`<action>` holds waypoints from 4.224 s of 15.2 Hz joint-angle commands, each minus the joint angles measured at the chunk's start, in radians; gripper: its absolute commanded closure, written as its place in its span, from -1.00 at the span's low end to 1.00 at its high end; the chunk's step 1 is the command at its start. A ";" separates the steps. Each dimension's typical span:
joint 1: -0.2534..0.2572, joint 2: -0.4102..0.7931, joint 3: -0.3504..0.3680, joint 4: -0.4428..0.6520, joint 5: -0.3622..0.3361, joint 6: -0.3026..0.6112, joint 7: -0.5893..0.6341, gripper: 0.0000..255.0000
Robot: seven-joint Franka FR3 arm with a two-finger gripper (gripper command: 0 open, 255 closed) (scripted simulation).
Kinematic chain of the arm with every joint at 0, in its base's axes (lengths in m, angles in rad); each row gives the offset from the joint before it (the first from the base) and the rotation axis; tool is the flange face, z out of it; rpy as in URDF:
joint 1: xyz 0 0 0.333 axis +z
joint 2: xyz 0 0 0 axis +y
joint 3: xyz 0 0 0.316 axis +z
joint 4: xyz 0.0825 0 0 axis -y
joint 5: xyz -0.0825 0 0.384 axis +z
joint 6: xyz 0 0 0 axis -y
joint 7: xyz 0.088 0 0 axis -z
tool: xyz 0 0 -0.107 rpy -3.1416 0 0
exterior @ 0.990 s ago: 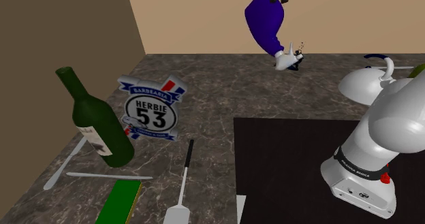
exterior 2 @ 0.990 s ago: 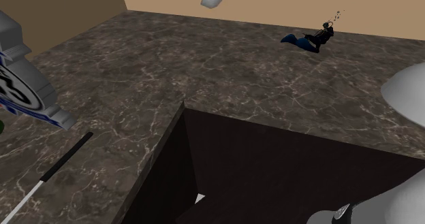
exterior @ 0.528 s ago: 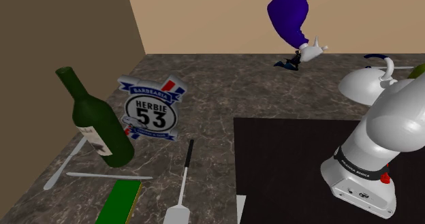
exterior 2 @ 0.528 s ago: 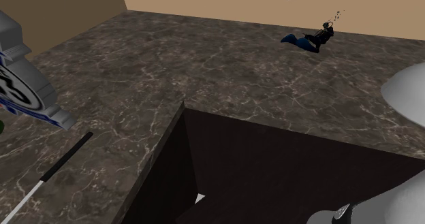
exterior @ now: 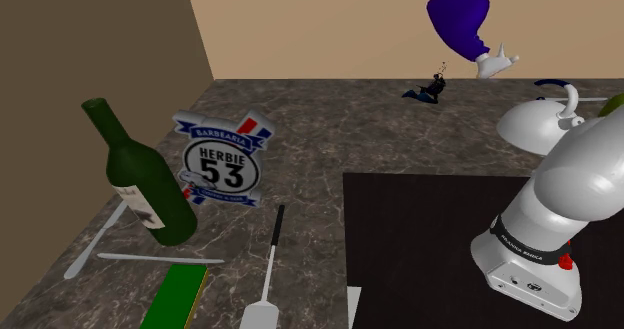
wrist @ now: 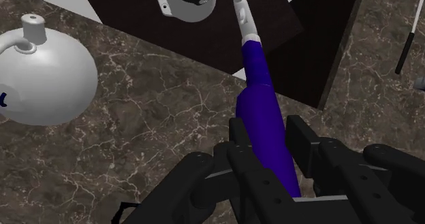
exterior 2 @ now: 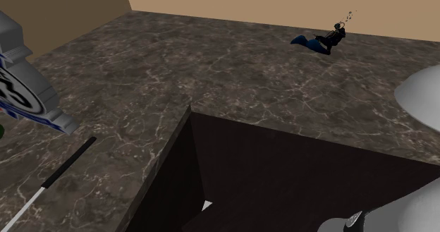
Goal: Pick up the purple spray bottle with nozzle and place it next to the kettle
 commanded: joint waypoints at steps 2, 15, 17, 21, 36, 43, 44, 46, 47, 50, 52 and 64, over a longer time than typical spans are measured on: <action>-0.021 0.014 -0.057 0.015 -0.045 -0.005 -0.096 1.00; -0.143 0.262 -0.335 0.273 -0.144 -0.030 -0.568 1.00; -0.150 0.265 -0.341 0.261 -0.146 -0.014 -0.581 1.00; -0.143 0.221 -0.328 0.160 -0.161 0.050 -0.554 1.00; -0.139 0.119 -0.308 -0.143 -0.192 0.264 -0.494 1.00; -0.142 0.098 -0.309 -0.257 -0.200 0.359 -0.480 1.00; -0.142 0.096 -0.309 -0.272 -0.201 0.372 -0.478 1.00; -0.144 0.093 -0.310 -0.302 -0.202 0.399 -0.476 1.00; -0.144 0.092 -0.311 -0.316 -0.203 0.413 -0.474 1.00; -0.146 0.090 -0.314 -0.358 -0.205 0.453 -0.472 1.00; -0.147 0.090 -0.316 -0.385 -0.206 0.480 -0.470 1.00; -0.152 0.112 -0.334 -0.527 -0.204 0.642 -0.471 1.00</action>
